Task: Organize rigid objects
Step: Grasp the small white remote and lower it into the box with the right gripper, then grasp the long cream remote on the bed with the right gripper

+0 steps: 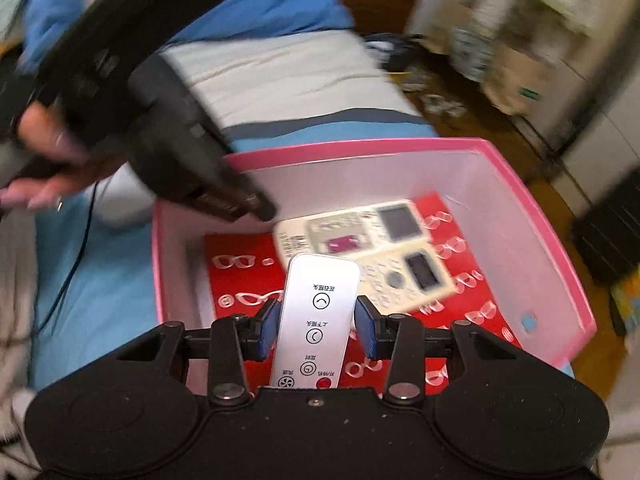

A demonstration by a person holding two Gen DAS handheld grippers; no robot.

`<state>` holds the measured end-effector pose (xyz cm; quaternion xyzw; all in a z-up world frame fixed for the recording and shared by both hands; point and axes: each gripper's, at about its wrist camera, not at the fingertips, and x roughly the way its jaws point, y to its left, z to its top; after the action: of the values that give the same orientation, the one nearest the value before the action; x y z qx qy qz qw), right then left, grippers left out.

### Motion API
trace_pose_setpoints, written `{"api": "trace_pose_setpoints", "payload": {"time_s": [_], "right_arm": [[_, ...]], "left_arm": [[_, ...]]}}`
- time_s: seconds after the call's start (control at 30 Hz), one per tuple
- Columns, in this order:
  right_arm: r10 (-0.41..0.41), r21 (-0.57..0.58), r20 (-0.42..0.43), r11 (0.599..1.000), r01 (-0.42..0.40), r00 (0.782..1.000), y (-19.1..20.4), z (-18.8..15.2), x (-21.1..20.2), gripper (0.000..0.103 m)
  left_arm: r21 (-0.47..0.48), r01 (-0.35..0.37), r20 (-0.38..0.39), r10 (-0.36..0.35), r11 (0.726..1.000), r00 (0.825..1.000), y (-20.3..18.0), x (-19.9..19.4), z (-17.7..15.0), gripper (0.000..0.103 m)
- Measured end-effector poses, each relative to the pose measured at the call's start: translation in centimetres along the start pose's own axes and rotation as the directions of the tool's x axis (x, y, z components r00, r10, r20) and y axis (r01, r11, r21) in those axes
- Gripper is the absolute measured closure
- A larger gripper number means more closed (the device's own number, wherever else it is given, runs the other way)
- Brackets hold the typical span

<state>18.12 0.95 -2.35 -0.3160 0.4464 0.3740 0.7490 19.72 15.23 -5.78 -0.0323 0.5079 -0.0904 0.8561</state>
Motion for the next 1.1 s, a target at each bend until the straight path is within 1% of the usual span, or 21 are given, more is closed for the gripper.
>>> {"api": "trace_pose_setpoints", "payload": {"time_s": [0.07,0.1,0.17,0.27,0.37,0.43,0.47,0.5,0.57,0.6,0.67,0.73,0.77,0.87,0.93,1.03,1.07,1.1], "right_arm": [[0.048,0.004,-0.028,0.999,-0.048,0.998,-0.2,0.8,0.6,0.057],[0.056,0.016,-0.032,0.998,-0.055,0.998,-0.4,1.2,0.8,0.057],[0.080,-0.003,-0.035,0.997,-0.080,0.996,-0.4,1.7,0.9,0.057],[0.163,-0.015,-0.050,0.986,-0.164,0.985,-0.1,1.9,1.4,0.056],[0.186,0.019,-0.028,0.983,-0.185,0.982,-0.5,1.4,1.3,0.056],[0.212,0.057,-0.009,0.976,-0.211,0.977,-1.0,1.0,1.0,0.053],[0.218,0.086,-0.005,0.972,-0.217,0.976,-1.3,0.9,1.0,0.048],[0.216,0.130,-0.007,0.968,-0.213,0.976,-1.6,1.0,1.0,0.048],[0.236,0.207,0.006,0.950,-0.232,0.972,-2.1,1.1,0.6,0.048],[0.229,0.228,0.007,0.947,-0.225,0.973,-2.4,1.2,0.5,0.047],[0.185,0.273,0.009,0.945,-0.181,0.983,-3.0,1.0,-0.2,0.047],[0.153,0.330,0.027,0.931,-0.153,0.988,-3.8,0.3,-1.5,0.047],[0.148,0.365,0.033,0.919,-0.150,0.988,-4.3,0.0,-1.8,0.047],[0.149,0.508,0.066,0.846,-0.162,0.987,-6.3,-1.1,-3.2,0.047],[0.131,0.577,0.088,0.801,-0.157,0.988,-7.5,-2.0,-4.4,0.047],[0.092,0.664,0.097,0.735,-0.134,0.991,-8.9,-4.1,-6.4,0.047],[0.078,0.701,0.093,0.702,-0.121,0.993,-9.4,-5.1,-6.7,0.047],[0.064,0.744,0.088,0.660,-0.109,0.994,-9.8,-6.2,-7.1,0.047]], "left_arm": [[-0.002,0.004,-0.002,-0.004,1.000,1.000,0.1,0.1,0.0,0.100],[-0.003,0.007,-0.002,-0.007,1.000,1.000,0.2,0.1,0.0,0.100],[-0.008,0.014,-0.004,-0.014,1.000,1.000,0.3,0.1,0.1,0.100],[-0.009,0.020,-0.006,-0.020,1.000,1.000,0.4,0.2,0.2,0.099],[-0.008,0.024,-0.003,-0.024,1.000,1.000,0.4,0.2,0.2,0.099],[-0.008,0.026,-0.003,-0.026,1.000,1.000,0.4,0.2,0.1,0.099],[-0.005,0.025,-0.001,-0.025,1.000,1.000,0.3,0.2,0.1,0.099],[0.002,0.022,0.001,-0.022,1.000,1.000,0.3,0.2,0.1,0.099],[0.006,0.018,0.001,-0.018,1.000,1.000,0.2,0.2,0.1,0.099],[0.002,0.018,-0.001,-0.018,1.000,1.000,0.2,0.3,0.1,0.099],[0.004,0.018,-0.001,-0.018,1.000,1.000,0.2,0.3,0.1,0.099],[0.001,0.021,-0.002,-0.021,1.000,1.000,0.3,0.3,0.1,0.099],[0.000,0.020,-0.001,-0.020,1.000,1.000,0.3,0.4,0.1,0.099],[0.007,0.013,-0.001,-0.013,1.000,1.000,0.2,0.5,0.2,0.099],[0.009,0.016,-0.005,-0.016,1.000,1.000,0.3,0.5,0.2,0.099],[0.013,0.020,-0.010,-0.020,1.000,1.000,0.3,0.4,0.2,0.099],[0.014,0.017,-0.008,-0.017,1.000,1.000,0.2,0.4,0.1,0.099],[0.015,0.014,-0.004,-0.014,1.000,1.000,0.1,0.4,0.1,0.099]]}}
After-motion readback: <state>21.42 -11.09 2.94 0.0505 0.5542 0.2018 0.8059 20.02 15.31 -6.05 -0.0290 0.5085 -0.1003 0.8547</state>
